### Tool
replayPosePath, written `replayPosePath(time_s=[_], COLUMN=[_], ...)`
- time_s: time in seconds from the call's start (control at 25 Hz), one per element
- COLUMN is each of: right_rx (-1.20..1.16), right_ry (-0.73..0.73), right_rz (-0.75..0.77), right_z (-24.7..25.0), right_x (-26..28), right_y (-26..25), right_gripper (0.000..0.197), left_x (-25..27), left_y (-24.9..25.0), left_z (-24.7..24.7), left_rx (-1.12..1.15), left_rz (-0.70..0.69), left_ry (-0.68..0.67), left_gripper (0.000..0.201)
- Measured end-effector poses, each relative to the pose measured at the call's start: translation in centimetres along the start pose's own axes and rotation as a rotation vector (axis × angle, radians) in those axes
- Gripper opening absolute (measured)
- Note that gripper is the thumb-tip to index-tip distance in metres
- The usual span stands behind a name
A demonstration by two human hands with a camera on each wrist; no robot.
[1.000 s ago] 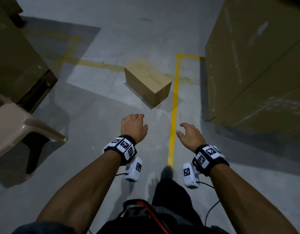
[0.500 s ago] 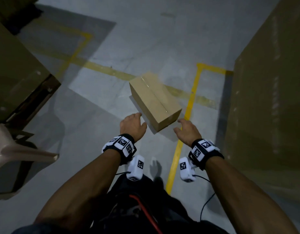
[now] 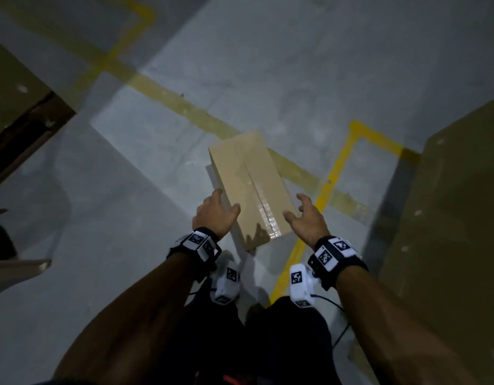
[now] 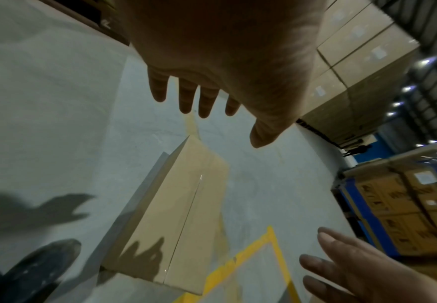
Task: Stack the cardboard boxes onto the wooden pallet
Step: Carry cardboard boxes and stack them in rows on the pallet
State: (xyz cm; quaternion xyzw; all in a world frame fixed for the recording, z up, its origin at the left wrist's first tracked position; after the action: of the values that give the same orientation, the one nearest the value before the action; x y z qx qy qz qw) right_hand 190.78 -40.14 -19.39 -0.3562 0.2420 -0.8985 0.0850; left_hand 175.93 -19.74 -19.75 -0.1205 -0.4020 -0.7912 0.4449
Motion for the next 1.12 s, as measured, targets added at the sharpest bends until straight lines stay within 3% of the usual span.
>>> replayPosePath(time_s=[0.28,0.48,0.64,0.92,1.12], right_rx=[0.088,0.24,0.201,0.162,0.188], right_ry=[-0.152,-0.264,-0.327,-0.236,-0.238], right_rz=[0.019,0.09,0.15,0.257,0.275], right_z=[-2.4,-6.8,-12.0,-15.5,-15.1], right_x=[-17.1,-30.2,-38.2,-42.6,-41.3], right_y=[1.1,5.1,6.9,8.5,7.2], right_gripper=[0.071,0.082,0.099,0.112,0.113], left_x=[-12.3,-21.3,-27.8,-32.3,-31.1], left_y=[-0.2,-4.7,-9.3,-13.2,-12.8], left_z=[-6.7,-15.6,-21.8,-26.7,-25.2], left_rx=[0.109,0.191,0.277,0.5,0.535], left_rz=[0.171,0.24,0.313,0.296,0.286], left_ry=[0.046,0.161,0.22,0.249,0.272], left_gripper=[0.087,0.089,0.087,0.102,0.103])
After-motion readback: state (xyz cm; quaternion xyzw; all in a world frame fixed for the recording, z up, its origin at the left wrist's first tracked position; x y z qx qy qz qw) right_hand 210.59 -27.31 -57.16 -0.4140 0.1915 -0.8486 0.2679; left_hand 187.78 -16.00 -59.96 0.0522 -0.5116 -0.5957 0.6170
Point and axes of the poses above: each hand's wrist, its own x-axis away from the middle knuckle, its own z-axis out of the back of the hand, y = z × x, the point moved 7 cm from there along -x, towards the middle knuckle, and after that the axes turned 2 degrees about x, right-handed, at the moved point
